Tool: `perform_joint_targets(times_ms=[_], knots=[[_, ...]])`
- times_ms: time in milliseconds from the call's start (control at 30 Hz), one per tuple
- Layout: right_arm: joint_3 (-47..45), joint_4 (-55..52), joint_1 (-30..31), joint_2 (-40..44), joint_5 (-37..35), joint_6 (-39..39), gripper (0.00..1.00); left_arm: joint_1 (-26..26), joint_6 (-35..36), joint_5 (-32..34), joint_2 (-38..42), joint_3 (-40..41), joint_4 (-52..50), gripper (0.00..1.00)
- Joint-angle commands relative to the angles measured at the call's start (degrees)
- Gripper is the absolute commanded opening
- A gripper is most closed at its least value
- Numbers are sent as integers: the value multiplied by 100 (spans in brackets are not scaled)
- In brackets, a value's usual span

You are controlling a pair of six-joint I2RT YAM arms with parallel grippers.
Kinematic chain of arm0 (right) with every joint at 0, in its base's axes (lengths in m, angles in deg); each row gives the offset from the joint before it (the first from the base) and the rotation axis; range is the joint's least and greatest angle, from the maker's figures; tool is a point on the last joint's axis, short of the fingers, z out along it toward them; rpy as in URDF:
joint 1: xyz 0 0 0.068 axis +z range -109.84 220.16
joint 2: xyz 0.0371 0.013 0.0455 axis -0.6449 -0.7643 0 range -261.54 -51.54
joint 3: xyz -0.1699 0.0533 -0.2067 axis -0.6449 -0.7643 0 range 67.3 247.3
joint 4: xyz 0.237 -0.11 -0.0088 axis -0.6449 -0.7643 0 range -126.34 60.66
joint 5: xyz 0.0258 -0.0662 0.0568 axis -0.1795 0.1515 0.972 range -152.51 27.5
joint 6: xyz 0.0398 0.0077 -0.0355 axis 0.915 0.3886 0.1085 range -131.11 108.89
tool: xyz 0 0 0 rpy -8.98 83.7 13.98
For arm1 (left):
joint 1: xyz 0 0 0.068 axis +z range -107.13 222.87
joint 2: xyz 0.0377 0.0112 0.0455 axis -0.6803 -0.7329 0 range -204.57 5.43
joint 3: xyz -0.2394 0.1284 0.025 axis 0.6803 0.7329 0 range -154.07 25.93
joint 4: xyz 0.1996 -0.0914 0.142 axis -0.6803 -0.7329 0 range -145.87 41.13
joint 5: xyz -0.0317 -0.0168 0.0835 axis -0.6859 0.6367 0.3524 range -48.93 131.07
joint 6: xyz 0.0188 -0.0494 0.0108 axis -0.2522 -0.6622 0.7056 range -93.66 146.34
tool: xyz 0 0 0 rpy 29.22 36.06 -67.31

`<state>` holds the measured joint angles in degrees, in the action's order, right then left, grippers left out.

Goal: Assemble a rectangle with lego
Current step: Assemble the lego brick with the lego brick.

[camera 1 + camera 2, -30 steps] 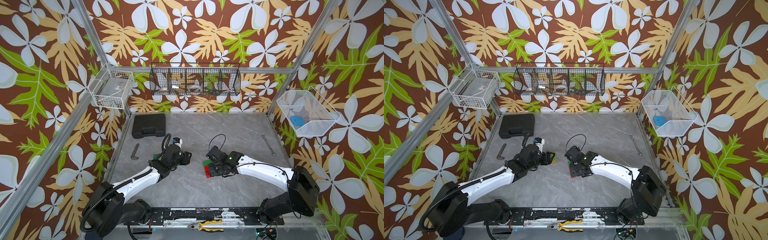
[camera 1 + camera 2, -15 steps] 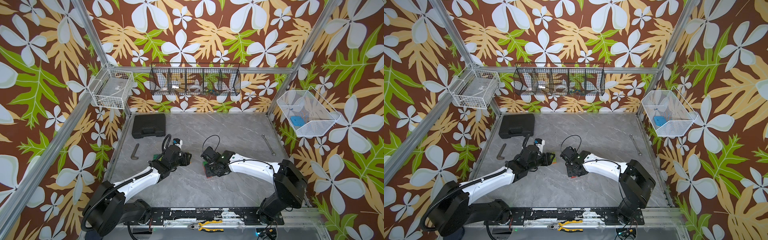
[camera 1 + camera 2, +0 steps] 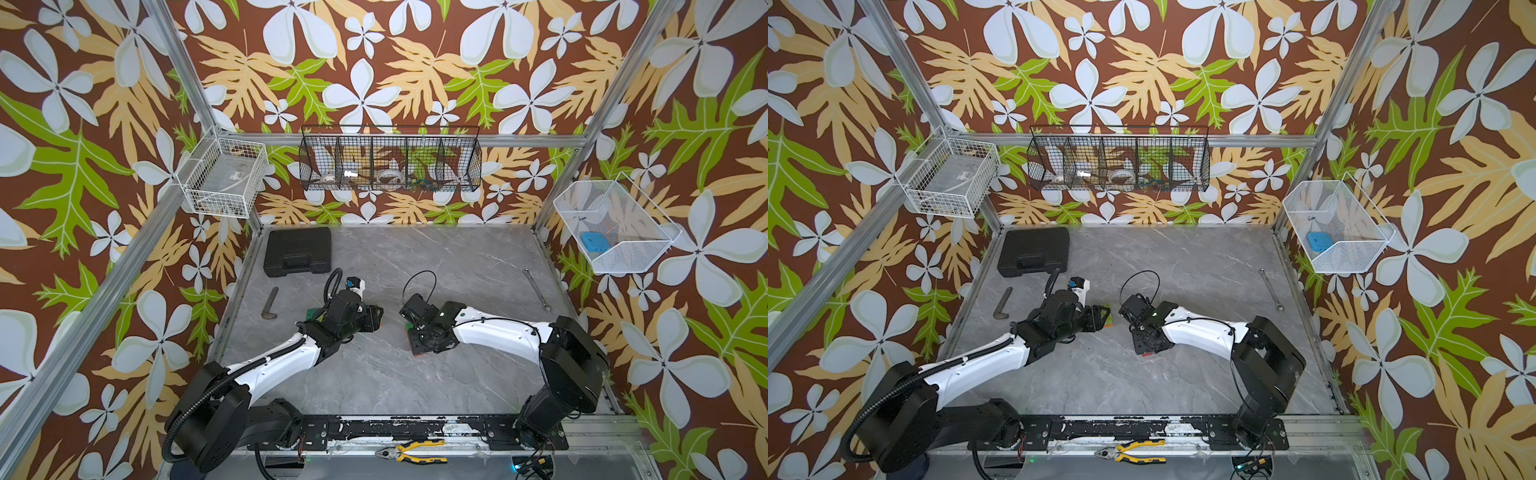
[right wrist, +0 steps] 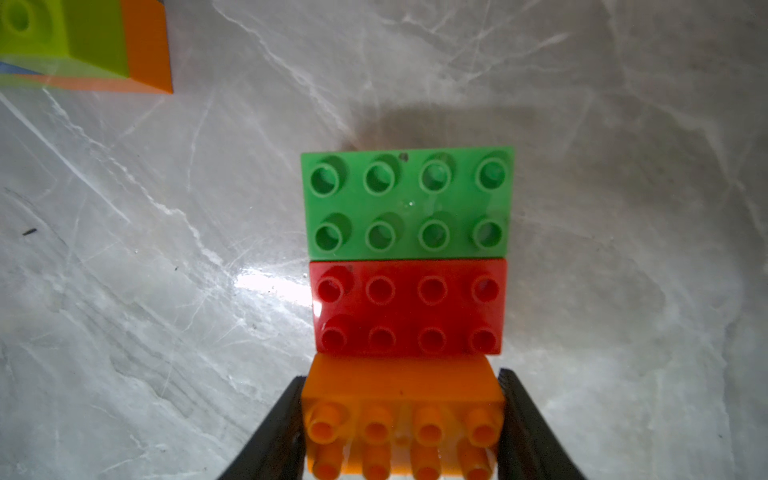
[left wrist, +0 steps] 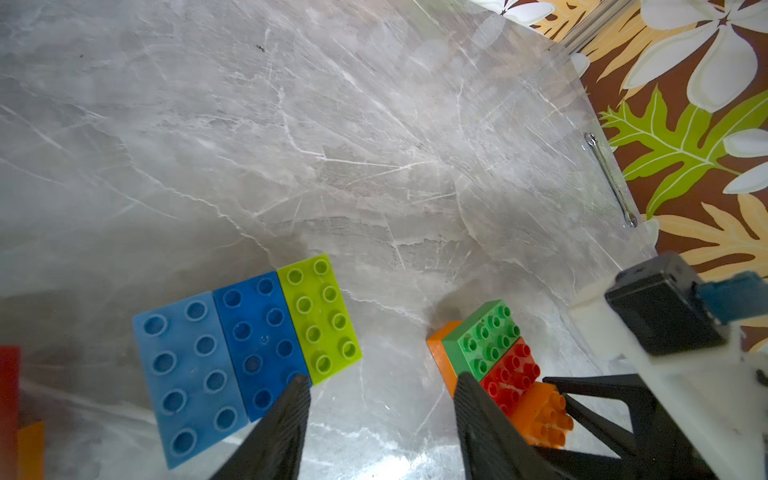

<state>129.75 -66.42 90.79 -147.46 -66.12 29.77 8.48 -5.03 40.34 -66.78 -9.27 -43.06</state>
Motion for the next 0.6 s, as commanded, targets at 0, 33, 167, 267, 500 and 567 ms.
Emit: perform_joint_targets(times_ms=[0,33,167,267,500,567], knots=[[3,25,-1,-23,-122,-76,46,9,17,-49,5,5,135,58],[3,25,-1,-40,-129,-80,46,9,17,-53,0,10,140,58],[-38,69,-1,-45,-161,-102,45,11,17,-61,2,5,147,58],[-58,104,-2,-63,-183,-124,44,11,17,-74,-1,7,144,58],[-100,173,-9,-111,-192,-173,42,11,2,-84,13,22,149,58],[-110,183,-9,-120,-196,-177,41,11,0,-78,13,22,143,58]])
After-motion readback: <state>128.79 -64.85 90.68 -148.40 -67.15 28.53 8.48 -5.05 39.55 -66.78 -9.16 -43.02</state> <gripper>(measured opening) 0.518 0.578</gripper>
